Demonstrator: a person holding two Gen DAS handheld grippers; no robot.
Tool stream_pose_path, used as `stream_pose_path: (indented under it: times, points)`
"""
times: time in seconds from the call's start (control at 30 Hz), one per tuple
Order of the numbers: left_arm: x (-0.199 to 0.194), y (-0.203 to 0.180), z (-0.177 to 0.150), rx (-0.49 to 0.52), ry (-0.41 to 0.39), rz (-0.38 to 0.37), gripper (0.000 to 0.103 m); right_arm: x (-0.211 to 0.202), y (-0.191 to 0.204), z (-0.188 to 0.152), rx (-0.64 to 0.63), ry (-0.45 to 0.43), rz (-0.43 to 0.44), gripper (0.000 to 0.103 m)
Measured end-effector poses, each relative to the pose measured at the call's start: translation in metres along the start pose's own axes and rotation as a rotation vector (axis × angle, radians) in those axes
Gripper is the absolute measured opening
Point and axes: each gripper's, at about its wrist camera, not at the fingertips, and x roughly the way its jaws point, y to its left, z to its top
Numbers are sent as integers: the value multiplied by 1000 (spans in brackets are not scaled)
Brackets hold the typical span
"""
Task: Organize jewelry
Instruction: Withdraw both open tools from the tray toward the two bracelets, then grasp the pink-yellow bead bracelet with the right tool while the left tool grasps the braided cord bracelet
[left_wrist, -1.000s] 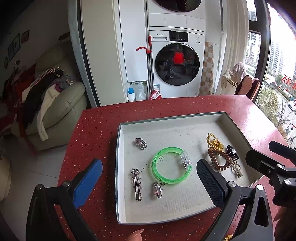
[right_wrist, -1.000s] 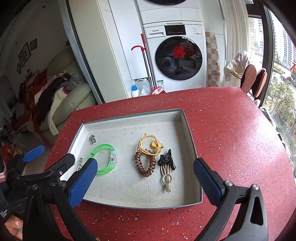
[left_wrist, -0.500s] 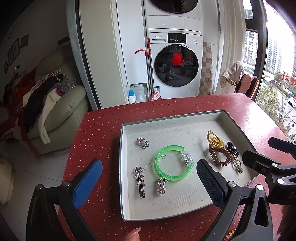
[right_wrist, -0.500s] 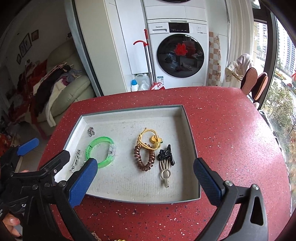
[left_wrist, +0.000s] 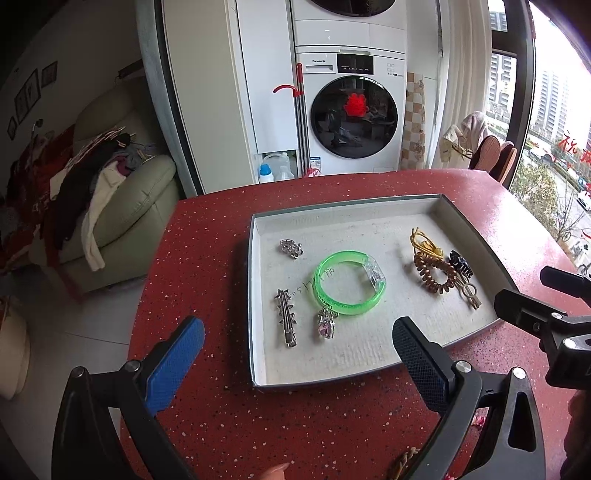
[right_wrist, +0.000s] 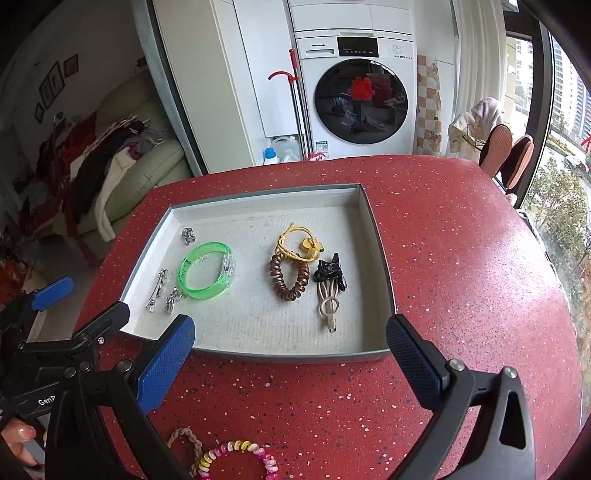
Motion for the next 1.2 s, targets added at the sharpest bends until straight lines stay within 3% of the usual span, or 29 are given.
stream_pose_path:
  times: [0.3, 0.73, 0.97, 1.1, 1.2]
  points:
    - [-5, -1, -36, 18, 66, 4, 103, -10, -6, -30, 9, 45, 6, 103]
    - [-11, -4, -88, 15, 146, -87, 103, -13, -1, -86, 5, 124, 12, 103]
    - [-17, -11, -103, 44, 148, -126, 103, -10, -5, -103, 10, 154, -10, 102]
    - [-18, -19, -106, 69, 149, -146, 103, -8, -4, -107, -13, 165, -34, 94]
    - [-16, -25, -108, 88, 157, -138, 103, -6, -3, -109, -28, 176, -34, 81]
